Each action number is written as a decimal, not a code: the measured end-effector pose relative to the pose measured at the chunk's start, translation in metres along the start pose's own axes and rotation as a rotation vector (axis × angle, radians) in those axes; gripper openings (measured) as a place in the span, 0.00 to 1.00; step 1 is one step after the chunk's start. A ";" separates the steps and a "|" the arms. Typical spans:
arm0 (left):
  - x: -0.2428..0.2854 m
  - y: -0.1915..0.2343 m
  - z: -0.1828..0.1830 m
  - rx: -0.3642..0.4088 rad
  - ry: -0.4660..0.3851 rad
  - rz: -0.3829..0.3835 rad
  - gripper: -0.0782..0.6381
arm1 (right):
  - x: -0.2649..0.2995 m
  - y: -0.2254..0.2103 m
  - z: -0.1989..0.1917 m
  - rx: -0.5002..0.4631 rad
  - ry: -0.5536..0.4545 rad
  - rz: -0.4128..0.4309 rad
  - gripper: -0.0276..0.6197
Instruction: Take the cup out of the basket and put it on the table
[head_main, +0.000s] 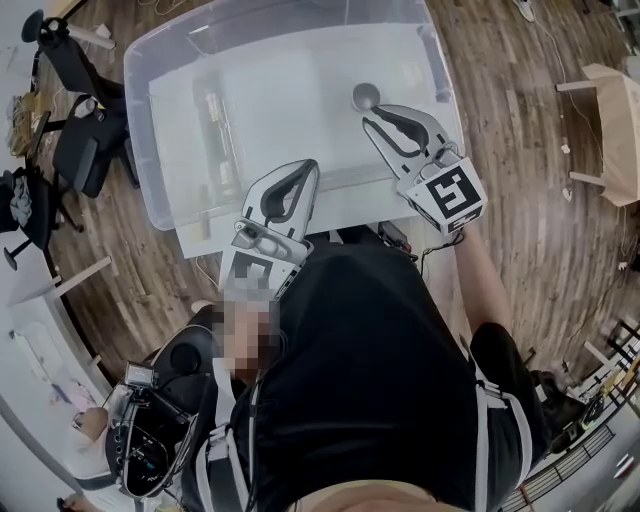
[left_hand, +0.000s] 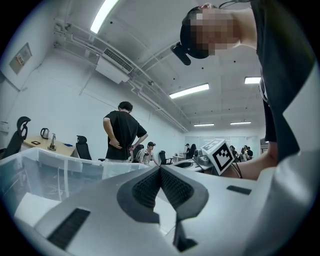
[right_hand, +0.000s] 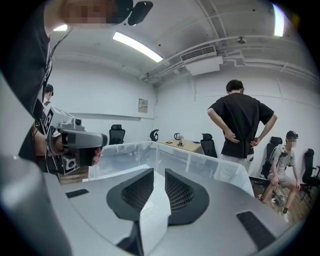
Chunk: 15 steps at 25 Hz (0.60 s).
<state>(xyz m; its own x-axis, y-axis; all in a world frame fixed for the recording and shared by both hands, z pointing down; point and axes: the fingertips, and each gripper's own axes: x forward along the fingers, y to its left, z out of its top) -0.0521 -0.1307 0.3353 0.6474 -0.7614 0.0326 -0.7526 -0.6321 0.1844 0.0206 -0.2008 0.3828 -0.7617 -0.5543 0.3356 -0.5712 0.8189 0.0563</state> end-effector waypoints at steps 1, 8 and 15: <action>-0.001 0.001 0.000 -0.001 0.004 0.001 0.13 | 0.003 -0.002 -0.003 -0.016 0.021 0.001 0.14; -0.003 0.007 0.007 -0.004 -0.009 0.007 0.13 | 0.026 -0.019 -0.017 -0.100 0.140 0.060 0.17; -0.003 0.013 0.006 0.001 -0.001 0.014 0.13 | 0.054 -0.030 -0.051 -0.241 0.308 0.112 0.20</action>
<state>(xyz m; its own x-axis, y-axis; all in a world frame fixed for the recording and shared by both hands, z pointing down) -0.0645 -0.1371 0.3319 0.6369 -0.7701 0.0347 -0.7617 -0.6217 0.1826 0.0126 -0.2473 0.4476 -0.6674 -0.4189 0.6157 -0.3739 0.9035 0.2094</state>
